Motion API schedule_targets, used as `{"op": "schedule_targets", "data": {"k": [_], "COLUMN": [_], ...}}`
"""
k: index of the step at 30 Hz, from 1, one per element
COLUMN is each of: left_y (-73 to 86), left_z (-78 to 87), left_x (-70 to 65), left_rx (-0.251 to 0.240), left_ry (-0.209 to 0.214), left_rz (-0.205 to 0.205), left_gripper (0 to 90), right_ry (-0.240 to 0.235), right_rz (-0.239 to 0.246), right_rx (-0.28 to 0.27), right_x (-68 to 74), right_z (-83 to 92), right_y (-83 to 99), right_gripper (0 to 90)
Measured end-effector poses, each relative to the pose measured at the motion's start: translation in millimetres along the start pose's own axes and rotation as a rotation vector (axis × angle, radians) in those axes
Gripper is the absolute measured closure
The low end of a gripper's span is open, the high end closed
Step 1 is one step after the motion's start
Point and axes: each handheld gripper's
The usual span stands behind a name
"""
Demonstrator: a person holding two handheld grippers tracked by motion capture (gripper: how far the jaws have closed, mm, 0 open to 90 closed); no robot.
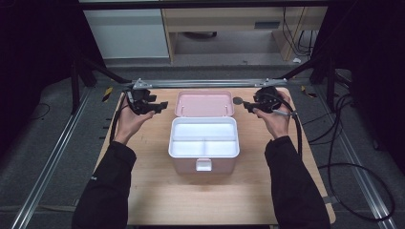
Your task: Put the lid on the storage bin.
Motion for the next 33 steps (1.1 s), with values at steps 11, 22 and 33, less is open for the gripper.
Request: {"op": "schedule_targets", "data": {"k": [11, 22, 33], "left_y": [-0.4, 10.5, 13.4], "left_z": [-39.9, -89.6, -102.2], "left_x": [2.1, -4.8, -8.6], "left_rx": [-0.021, 0.059, 0.066], "left_ry": [0.005, 0.045, 0.092], "left_rz": [0.049, 0.076, 0.083], "left_gripper": [41.3, 43.4, 44.5], "right_ry": [-0.108, -0.184, -0.217], "right_rz": [-0.083, -0.097, -0.134], "right_rx": [-0.031, 0.005, 0.028], "right_x": [-4.2, 0.1, 7.4], "right_z": [-43.9, -83.0, -104.4], "right_y": [-2.9, 5.7, 10.1], "right_gripper": [46.8, 43.1, 42.0]}}
Point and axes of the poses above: each handheld gripper's, and its own axes: z roughly backward along the jaws, y roughly out of its underside, x roughly to its left, and after that the axes turned 4 degrees about x, right-handed
